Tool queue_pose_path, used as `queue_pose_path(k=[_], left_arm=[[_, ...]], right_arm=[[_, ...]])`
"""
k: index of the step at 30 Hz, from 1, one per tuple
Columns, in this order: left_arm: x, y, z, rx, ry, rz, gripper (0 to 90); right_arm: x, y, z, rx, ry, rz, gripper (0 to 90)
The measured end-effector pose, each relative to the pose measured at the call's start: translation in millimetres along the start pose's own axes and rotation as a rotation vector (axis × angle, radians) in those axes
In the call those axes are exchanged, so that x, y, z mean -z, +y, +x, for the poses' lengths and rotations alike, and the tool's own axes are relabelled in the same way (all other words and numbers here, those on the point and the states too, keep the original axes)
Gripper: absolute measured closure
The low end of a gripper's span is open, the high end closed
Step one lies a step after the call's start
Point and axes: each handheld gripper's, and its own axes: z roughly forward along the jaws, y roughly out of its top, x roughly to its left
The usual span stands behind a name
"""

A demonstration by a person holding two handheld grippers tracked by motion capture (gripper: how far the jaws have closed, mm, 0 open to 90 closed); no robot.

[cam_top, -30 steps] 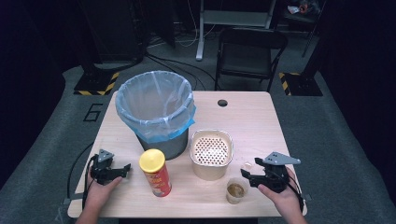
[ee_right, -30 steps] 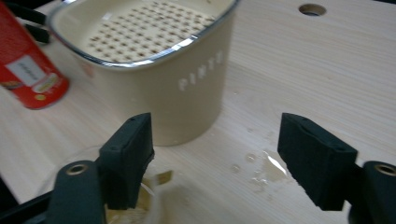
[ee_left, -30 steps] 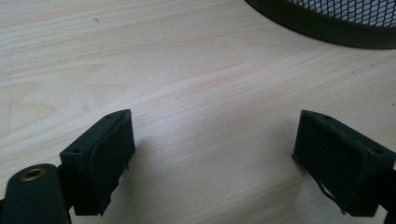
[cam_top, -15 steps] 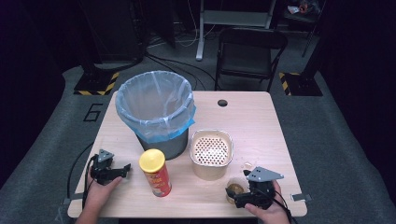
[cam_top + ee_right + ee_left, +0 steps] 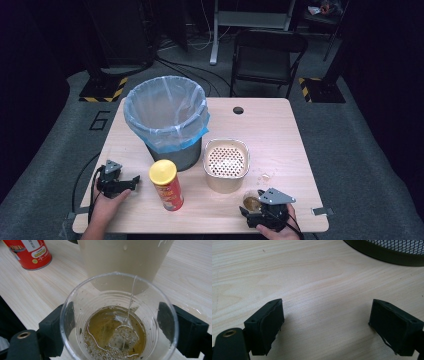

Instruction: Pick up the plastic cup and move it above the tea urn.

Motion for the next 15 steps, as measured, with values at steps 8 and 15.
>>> queue_pose_path(k=[8, 15], left_arm=[[-0.3, 0.1, -0.2, 0.004, -0.006, 0.001, 12.0], [-0.4, 0.1, -0.3, 0.003, -0.004, 0.0, 12.0]], right_arm=[[-4.3, -2.3, 0.2, -0.023, -0.008, 0.001, 24.3], [0.8, -3.5, -2.3, -0.022, -0.013, -0.011, 27.1]])
